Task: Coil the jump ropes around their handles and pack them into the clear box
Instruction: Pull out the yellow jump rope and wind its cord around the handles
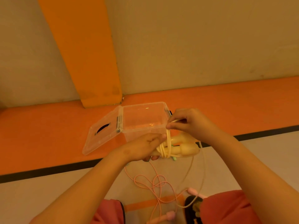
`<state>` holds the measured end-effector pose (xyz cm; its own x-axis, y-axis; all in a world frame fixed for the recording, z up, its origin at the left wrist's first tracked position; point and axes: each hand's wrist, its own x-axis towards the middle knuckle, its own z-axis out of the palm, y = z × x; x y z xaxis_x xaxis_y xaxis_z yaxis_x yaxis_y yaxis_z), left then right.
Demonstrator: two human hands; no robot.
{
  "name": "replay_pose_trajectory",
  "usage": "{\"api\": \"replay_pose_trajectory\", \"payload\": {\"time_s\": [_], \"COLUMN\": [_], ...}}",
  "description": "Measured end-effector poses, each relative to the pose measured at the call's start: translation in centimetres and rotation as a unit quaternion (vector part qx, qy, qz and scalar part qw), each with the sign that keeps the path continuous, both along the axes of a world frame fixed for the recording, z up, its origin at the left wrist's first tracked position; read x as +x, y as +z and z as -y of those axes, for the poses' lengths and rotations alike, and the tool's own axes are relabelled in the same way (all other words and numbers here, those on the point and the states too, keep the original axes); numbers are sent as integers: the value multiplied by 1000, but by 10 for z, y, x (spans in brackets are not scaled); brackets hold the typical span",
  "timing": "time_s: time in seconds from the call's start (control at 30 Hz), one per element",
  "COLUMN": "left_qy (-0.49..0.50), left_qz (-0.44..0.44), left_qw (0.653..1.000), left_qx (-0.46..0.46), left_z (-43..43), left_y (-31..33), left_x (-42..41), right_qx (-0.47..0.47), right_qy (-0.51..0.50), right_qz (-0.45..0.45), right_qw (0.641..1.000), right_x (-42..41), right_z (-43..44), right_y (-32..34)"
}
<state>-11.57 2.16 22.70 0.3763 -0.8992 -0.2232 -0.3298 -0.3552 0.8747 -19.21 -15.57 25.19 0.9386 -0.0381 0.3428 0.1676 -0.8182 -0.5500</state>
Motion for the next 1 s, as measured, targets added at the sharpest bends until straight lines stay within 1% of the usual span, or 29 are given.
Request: {"api": "replay_pose_trajectory", "payload": {"time_s": [0.07,0.13,0.23,0.3,0.33,0.4,0.47,0.53,0.6,0.67,0.8,0.9,1.0], "left_qy": [-17,-44,-42,-33,-39,-45,-25,-21,-21,-24,-19,-8,2], "left_qz": [3,43,109,134,133,81,6,-56,-93,-109,-142,-165,-166], "left_qw": [1000,998,993,990,990,996,999,997,994,992,987,978,969], "left_qx": [-17,-25,7,24,24,-5,-39,-52,-53,-56,-78,-130,-184], "left_z": [1,3,6,6,5,2,-2,-5,-6,-5,-5,-7,-9], "left_y": [1,0,-3,-4,-3,1,9,14,15,12,11,9,9], "left_x": [-3,-3,-2,-2,-1,2,6,7,7,10,15,21,26], "right_qx": [22,54,59,77,92,130,207,284,320,329,305,289,258], "right_qy": [-4,0,18,17,14,2,-6,-5,-6,-11,-23,-25,-47], "right_qz": [-32,-55,-81,-100,-107,-110,-100,-82,-74,-73,-67,-64,-49], "right_qw": [999,997,995,992,990,985,973,955,944,942,950,955,964], "right_x": [-3,-6,-6,-6,-7,-9,-10,-9,-8,-7,-9,-14,-17], "right_z": [4,5,4,6,8,13,19,25,27,28,31,36,40], "right_y": [-1,0,-1,-2,-2,-1,2,3,3,2,5,7,6]}}
